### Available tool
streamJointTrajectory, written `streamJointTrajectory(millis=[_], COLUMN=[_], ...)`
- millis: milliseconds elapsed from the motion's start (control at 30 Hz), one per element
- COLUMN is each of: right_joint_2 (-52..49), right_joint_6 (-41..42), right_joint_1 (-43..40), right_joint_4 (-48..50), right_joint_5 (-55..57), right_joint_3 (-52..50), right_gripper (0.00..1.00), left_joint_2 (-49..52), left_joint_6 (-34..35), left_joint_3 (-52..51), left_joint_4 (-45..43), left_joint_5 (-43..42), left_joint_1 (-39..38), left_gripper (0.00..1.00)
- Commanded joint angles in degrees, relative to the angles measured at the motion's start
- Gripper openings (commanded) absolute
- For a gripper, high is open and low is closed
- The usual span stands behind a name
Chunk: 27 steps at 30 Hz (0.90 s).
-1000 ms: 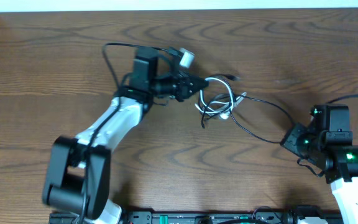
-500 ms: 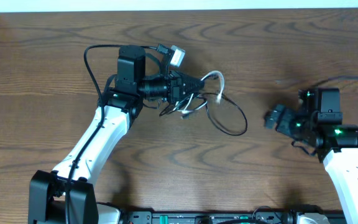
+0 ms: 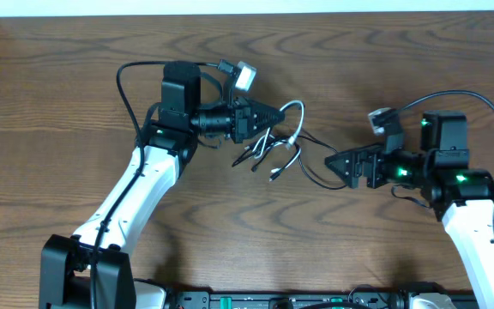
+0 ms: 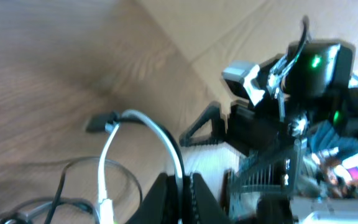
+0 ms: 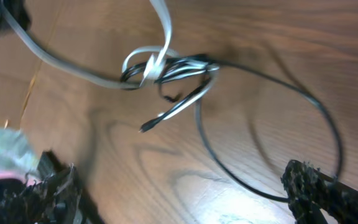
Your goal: Untangle cables
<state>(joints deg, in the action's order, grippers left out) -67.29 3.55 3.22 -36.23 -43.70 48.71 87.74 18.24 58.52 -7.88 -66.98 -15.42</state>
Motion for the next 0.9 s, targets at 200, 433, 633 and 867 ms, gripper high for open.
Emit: streamJointTrajectory(millis=[200, 433, 633, 867], right_joint_2=[-0.6, -0.6, -1.0, -4.5], right_joint_6=[-11.4, -11.4, -11.3, -5.4], right_joint_1=[9.7, 12.2, 12.3, 15.1], right_joint_4=[2.6, 7.3, 11.3, 22.2], right_joint_5=[-7.1, -4.2, -4.3, -4.3], right_joint_3=[0.7, 0.7, 0.7, 0.6], right_gripper=[0.99, 0.99, 0.99, 0.99], left_joint_2=[-1.1, -2.5, -5.8, -8.9], left_joint_6=[27.5, 36.8, 38.9, 38.9], left_joint_3=[0.5, 0.5, 0.5, 0.5], left_joint_4=[-28.2, -41.4, -41.5, -41.5], left_joint_5=[-1.1, -2.7, 0.0, 0.3], left_joint_1=[-1.4, -1.4, -1.4, -1.4], left_gripper=[0.08, 0.07, 0.07, 0.08])
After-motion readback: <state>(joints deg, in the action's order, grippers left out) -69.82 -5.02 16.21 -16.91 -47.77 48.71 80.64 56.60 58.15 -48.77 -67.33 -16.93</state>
